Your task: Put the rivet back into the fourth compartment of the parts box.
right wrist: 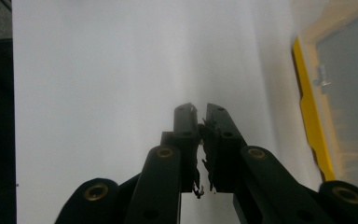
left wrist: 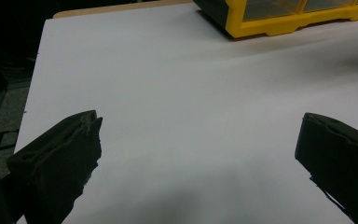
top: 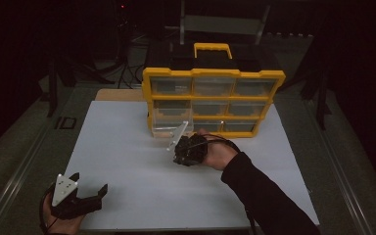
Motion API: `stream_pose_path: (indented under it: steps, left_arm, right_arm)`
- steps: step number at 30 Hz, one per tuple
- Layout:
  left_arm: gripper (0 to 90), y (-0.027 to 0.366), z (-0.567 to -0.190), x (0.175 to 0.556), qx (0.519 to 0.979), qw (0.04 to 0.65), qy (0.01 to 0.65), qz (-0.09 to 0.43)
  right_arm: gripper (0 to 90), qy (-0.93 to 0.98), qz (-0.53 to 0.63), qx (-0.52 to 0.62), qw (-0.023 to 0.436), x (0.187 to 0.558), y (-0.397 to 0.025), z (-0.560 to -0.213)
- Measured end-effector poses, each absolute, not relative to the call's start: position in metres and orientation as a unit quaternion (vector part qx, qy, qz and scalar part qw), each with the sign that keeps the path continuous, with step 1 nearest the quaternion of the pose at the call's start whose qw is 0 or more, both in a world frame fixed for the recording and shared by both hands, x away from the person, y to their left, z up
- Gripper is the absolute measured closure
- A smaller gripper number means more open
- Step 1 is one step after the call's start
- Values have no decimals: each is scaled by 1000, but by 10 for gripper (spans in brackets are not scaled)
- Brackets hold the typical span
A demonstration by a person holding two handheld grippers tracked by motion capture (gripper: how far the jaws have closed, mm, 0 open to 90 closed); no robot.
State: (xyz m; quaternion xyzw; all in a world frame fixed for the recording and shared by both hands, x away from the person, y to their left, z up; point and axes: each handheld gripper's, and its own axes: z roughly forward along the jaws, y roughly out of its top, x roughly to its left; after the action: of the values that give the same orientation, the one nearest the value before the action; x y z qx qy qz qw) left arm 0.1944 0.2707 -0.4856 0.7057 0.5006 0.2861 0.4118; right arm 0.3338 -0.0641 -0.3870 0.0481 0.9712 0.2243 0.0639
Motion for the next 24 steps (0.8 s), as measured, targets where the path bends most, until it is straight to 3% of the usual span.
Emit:
stream_pose_path:
  steps: [24]
  left_arm:
    - [10,271,-486,195,705,411,501,286]
  right_arm:
    - [835,952,287,61,83,341,-71,-347]
